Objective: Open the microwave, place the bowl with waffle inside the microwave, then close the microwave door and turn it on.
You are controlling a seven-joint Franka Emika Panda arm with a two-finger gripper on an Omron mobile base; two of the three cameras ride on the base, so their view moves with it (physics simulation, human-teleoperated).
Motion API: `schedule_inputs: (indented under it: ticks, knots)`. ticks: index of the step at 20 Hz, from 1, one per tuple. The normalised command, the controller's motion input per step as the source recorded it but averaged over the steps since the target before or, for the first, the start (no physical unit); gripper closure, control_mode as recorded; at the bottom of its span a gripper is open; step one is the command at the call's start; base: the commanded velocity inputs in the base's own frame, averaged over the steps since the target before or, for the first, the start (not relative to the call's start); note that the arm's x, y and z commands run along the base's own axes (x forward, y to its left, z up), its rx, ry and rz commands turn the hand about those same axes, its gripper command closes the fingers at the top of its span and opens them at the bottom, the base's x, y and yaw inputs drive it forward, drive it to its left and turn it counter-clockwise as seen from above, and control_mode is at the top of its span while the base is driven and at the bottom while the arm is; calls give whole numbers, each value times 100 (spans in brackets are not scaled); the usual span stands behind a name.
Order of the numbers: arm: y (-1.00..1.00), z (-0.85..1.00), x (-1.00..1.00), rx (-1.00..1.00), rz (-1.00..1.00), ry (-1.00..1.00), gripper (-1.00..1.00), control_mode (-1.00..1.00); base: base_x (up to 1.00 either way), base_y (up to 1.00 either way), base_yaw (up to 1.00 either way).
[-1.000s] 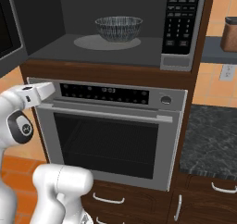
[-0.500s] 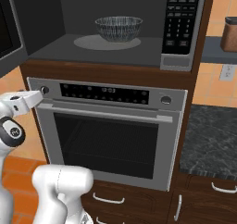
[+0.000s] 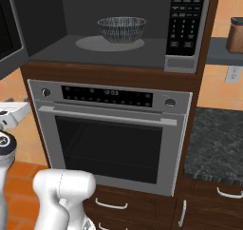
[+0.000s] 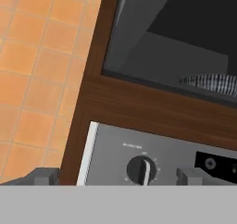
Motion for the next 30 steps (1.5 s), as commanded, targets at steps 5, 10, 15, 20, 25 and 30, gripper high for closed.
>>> schedule_inputs:
  ticks: [5, 10, 15, 20, 25, 30]
  knots:
    - [62, -2, -29, 0, -18, -10, -100, -100, 0, 0, 0]
    - [53, -23, -4, 0, -20, -9, -100, -100, 0, 0, 0]
    - [59, -6, -2, 0, -19, -12, -100, -100, 0, 0, 0]
    - [50, 0, -26, -1, -21, -17, -100, -100, 0, 0, 0]
    - [43, 1, -23, 0, -24, -13, -100, -100, 0, 0, 0]
    - [36, 10, -19, 0, -25, -10, -100, -100, 0, 0, 0]
